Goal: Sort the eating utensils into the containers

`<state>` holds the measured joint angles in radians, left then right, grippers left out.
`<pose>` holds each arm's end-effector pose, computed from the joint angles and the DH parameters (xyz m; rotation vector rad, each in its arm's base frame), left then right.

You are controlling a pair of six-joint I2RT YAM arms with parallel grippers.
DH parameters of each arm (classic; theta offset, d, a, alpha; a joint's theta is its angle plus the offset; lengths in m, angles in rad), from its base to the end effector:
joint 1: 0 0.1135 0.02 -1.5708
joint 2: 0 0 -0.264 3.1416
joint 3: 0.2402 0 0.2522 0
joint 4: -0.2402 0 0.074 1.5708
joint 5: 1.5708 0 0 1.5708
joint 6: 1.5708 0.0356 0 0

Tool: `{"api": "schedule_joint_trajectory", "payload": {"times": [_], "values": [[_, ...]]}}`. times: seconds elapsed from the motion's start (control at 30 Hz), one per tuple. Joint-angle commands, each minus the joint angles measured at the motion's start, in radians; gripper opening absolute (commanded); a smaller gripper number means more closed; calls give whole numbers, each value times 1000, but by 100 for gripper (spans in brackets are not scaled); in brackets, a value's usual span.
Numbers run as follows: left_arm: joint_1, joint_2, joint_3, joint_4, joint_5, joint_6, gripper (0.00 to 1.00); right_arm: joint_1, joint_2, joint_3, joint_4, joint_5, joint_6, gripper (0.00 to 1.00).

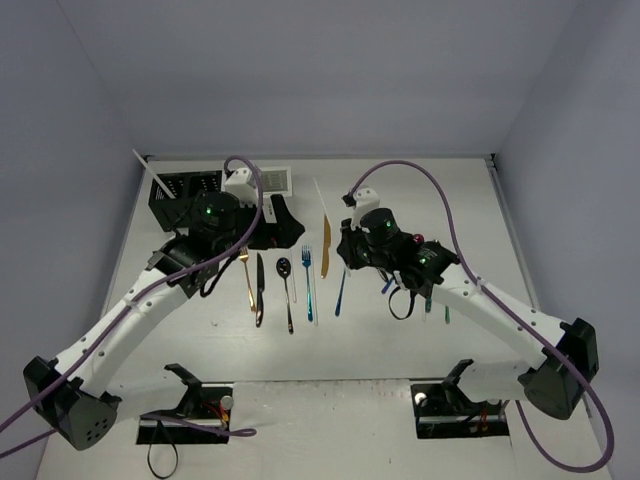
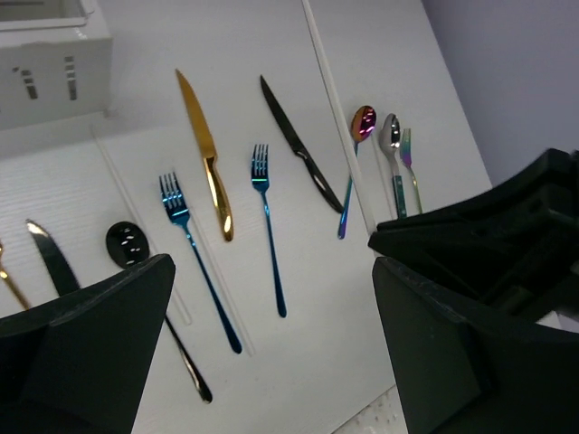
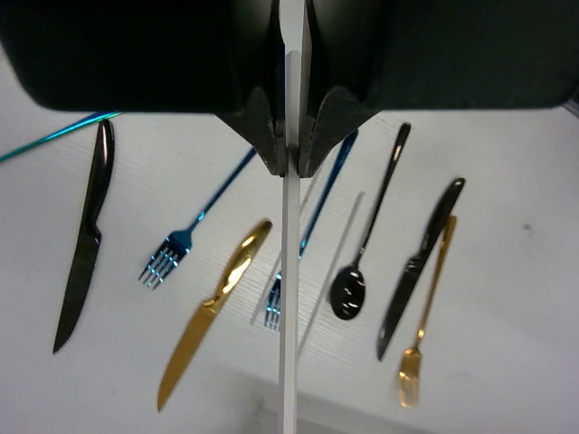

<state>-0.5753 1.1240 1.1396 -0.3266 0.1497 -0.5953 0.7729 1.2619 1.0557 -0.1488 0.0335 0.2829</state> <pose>0.2101 -0.1426 0.3820 0.0888 1.9878 -0.9243 0.2117 0.2048 0.3355 -0.4589 1.9310 0.6669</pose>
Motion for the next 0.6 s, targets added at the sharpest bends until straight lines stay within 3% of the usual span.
{"api": "schedule_joint_trajectory", "payload": {"times": [0.0, 0.27, 0.53, 0.57], "values": [[-41, 49, 81, 186, -8, -52, 90, 35, -63, 45, 30, -21, -21, 0], [-104, 136, 127, 275, -87, -66, 88, 61, -111, 60, 61, -70, -22, 0], [-142, 215, 165, 288, -139, -90, 64, 63, -120, 50, 84, -78, -16, 0], [-144, 224, 166, 295, -136, -99, 54, 63, -119, 49, 86, -79, -16, 0]]}}
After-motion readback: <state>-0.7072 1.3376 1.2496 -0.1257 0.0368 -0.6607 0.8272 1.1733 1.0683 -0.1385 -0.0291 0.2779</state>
